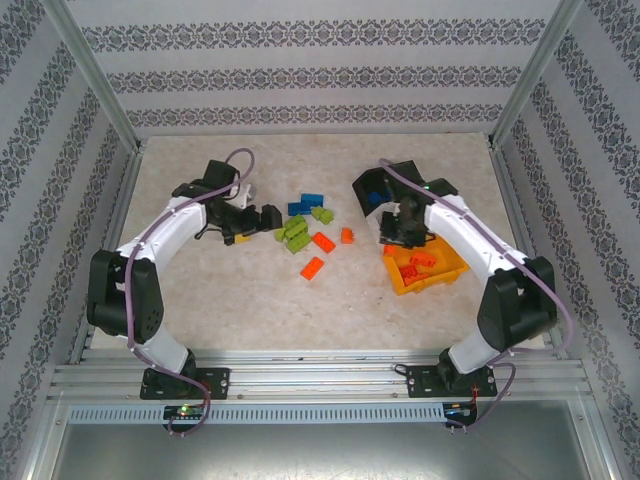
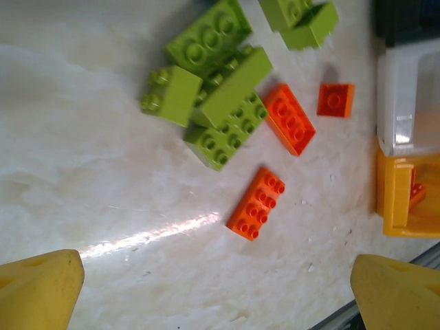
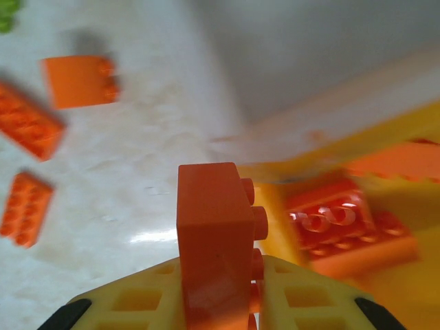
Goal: Sort the legos into containers by color
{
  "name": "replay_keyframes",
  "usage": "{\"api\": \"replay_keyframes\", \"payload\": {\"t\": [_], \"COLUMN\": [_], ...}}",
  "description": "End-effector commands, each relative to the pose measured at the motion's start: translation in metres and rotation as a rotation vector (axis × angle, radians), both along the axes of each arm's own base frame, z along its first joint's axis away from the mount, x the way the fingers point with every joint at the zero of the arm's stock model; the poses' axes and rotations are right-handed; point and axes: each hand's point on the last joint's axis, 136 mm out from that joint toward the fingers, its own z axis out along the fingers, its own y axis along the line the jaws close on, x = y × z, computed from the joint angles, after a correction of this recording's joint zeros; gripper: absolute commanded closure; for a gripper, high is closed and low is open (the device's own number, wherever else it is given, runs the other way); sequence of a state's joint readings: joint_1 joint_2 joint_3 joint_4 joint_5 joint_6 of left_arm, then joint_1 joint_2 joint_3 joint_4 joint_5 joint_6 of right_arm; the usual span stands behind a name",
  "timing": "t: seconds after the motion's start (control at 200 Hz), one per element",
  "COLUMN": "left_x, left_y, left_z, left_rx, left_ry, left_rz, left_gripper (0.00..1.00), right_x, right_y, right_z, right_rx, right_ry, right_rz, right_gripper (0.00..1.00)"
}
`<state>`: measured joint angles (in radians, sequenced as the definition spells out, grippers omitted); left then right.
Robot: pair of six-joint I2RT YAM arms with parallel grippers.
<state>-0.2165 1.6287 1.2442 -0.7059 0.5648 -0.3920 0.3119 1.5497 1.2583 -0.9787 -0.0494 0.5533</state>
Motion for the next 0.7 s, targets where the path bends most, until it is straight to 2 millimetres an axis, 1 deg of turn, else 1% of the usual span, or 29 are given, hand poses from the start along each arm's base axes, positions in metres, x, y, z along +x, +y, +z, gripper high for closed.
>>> {"api": "replay_keyframes", "payload": {"t": [0.0,0.075,0.19,0.26,0.335,0.375,0.435,0.46,0.545,0.6,0.694], "left_x": [0.0,-0.006,-0.02,-0.028,-0.037,-0.041,-0.044,-0.044,-0.039,-0.034,-0.023], "left_y": [-0.018,-0.03,-0.042,-0.047,-0.052,-0.054,-0.054,-0.052,-0.041,-0.035,-0.033], "left_z": [0.004,0.004,-0.001,-0.004,-0.006,-0.008,-0.012,-0.014,-0.021,-0.024,-0.031], "left_rx": [0.009,0.023,0.074,0.103,0.124,0.141,0.168,0.187,0.262,0.304,0.353], "left_ry": [-0.032,-0.037,-0.027,-0.022,-0.023,-0.023,-0.02,-0.018,-0.01,-0.01,0.004], "left_rz": [-0.077,-0.13,-0.224,-0.269,-0.309,-0.325,-0.336,-0.332,-0.296,-0.282,-0.273], "left_gripper": [0.0,0.0,0.0,0.0,0.0,0.0,0.0,0.0,0.0,0.0,0.0], "right_x": [-0.016,-0.015,-0.014,-0.013,-0.012,-0.011,-0.01,-0.009,-0.005,-0.002,0.002], "right_y": [-0.043,-0.065,-0.089,-0.1,-0.107,-0.11,-0.113,-0.114,-0.116,-0.115,-0.111], "right_z": [-0.013,-0.02,-0.033,-0.038,-0.043,-0.044,-0.044,-0.042,-0.032,-0.024,-0.006], "right_rx": [-0.065,-0.074,-0.095,-0.109,-0.113,-0.115,-0.117,-0.122,-0.13,-0.122,-0.103], "right_ry": [0.058,0.07,0.102,0.116,0.125,0.127,0.133,0.129,0.101,0.07,0.014], "right_rz": [-0.101,-0.16,-0.207,-0.221,-0.234,-0.238,-0.247,-0.246,-0.243,-0.242,-0.238], "right_gripper": [0.73,0.73,0.72,0.72,0.72,0.69,0.59,0.54,0.43,0.39,0.37]}}
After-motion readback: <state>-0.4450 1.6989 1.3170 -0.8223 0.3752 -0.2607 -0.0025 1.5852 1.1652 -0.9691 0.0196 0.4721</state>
